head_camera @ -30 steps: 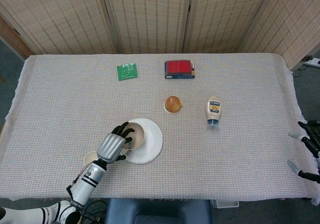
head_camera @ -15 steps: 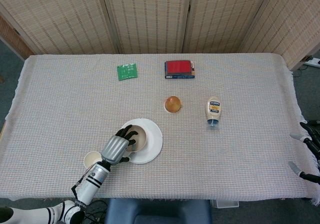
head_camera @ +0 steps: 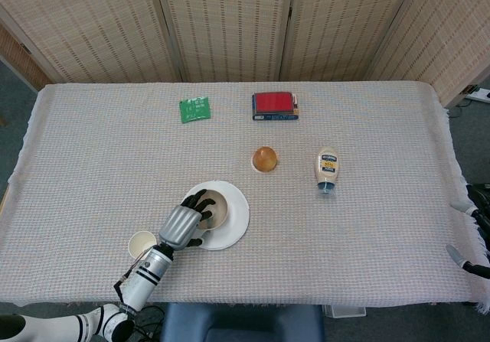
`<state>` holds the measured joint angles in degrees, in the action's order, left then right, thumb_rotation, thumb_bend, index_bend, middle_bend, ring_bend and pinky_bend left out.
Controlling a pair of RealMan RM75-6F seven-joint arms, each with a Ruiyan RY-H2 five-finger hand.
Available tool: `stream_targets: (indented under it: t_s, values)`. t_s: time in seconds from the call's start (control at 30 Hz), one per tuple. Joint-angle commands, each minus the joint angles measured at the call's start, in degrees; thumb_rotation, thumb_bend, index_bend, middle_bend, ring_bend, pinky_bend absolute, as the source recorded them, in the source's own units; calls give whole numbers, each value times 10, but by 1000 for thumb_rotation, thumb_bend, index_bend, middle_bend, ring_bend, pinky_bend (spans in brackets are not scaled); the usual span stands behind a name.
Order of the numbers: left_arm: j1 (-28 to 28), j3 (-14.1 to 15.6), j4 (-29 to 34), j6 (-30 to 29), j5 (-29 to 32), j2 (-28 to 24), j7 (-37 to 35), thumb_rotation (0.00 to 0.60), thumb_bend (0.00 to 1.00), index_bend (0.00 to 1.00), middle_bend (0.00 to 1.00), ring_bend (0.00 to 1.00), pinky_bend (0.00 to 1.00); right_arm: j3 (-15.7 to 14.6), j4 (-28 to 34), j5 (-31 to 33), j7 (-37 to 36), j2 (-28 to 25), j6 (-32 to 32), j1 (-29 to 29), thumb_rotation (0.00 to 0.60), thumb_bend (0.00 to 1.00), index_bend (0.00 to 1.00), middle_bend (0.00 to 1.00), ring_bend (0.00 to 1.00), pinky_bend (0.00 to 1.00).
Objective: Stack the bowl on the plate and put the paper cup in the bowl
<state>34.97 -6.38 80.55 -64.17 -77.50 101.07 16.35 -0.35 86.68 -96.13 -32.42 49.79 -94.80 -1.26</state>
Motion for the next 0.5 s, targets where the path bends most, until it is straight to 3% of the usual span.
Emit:
stream_targets:
  t_s: [0.03,0.3,0.5]
  values:
    - [-5,-5,27,-10,8,0,22,600,375,533,258,33,197,3,-4,3,-11,1,-13,6,600,287,172,14,0,0]
    - [-11,-5,73,-22,22,-7,70,600,356,508,258,33,197,9,-16,7,-33,5,-43,19,600,285,172,14,0,0]
    - [-25,-3,126,-47,20,-45,101,600,344,469,258,33,196,14,-18,13,-35,9,-46,20,600,284,172,14,0,0]
